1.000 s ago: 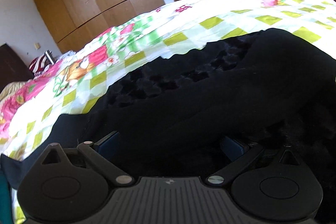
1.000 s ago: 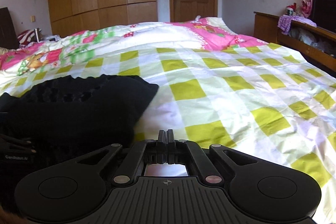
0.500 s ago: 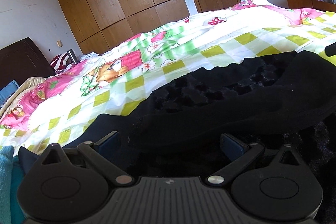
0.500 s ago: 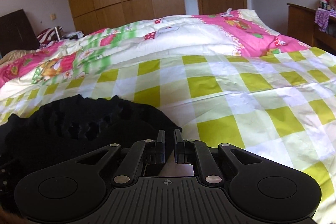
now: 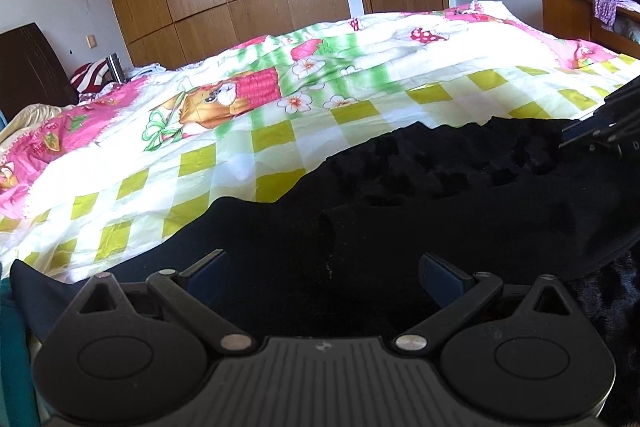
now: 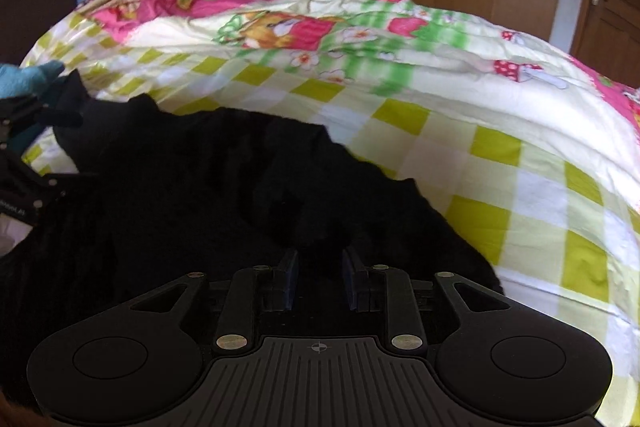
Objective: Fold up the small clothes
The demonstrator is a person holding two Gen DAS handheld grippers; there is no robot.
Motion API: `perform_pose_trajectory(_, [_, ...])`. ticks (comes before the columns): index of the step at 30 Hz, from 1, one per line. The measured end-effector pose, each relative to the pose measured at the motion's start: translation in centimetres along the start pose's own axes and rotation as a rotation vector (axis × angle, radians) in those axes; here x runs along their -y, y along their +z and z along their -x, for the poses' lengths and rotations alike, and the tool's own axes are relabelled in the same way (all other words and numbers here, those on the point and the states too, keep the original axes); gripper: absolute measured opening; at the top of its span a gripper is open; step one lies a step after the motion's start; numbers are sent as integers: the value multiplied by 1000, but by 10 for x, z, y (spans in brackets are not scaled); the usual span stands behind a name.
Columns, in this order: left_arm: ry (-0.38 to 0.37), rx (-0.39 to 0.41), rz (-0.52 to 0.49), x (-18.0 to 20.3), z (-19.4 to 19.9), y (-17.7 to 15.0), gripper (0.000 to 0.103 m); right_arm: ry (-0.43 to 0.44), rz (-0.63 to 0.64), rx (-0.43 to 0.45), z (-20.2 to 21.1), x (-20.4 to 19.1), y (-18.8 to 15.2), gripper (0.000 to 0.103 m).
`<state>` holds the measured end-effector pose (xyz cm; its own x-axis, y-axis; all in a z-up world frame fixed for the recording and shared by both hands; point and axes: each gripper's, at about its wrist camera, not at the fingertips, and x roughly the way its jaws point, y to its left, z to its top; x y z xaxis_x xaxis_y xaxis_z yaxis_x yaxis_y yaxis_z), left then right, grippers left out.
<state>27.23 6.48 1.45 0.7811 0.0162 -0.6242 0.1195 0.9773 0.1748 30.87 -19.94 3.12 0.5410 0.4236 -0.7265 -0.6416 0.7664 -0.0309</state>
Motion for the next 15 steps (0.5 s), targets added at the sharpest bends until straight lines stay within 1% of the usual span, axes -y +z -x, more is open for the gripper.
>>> perform_pose_trajectory(2, [-37,-33,0,-3,-15,2,103,4,62,-38,-11,-10,1,32])
perform_pose_trajectory(3, [-45,-42,5,-3,-20,3,103,11,84,-69,-17,-13,0,32])
perform_pose_trajectory(4, [-53,-51,8,-3,-23,4,101,3,92,-82,-21,-14,-2,32])
perform_pose_trajectory(5, [-70,-58,12,-2,-24,5,95,3,90,-89,-23,-14,-2,32])
perform_pose_trajectory(6, [-85,-67,17,-2,-26,6,85,3,85,-97,-24,-14,-3,32])
perform_pose_trajectory(7, [-96,-84,23,-1,-28,7,77,-1,77,-109,-25,-14,-2,30])
perform_pose_trajectory(8, [-100,-102,25,-1,-30,6,73,-4,73,-114,-24,-14,-1,24])
perform_pose_trajectory(9, [-103,-114,26,-1,-32,4,64,-6,74,-117,-22,-15,-1,17])
perform_pose_trajectory(10, [-109,-119,33,-2,-33,3,57,-16,71,-126,-21,-16,0,6])
perform_pose_trajectory(11, [-117,-116,44,-4,-31,3,53,-20,62,-129,-19,-17,1,4])
perform_pose_trajectory(12, [-121,-112,55,-5,-29,5,42,-26,52,-125,-15,-17,3,3])
perform_pose_trajectory(13, [-114,-106,67,-7,-27,9,35,-36,40,-112,-11,-17,4,2])
perform_pose_trajectory(15, [-123,-85,103,-14,-23,18,33,-57,-3,-60,-1,-14,11,2])
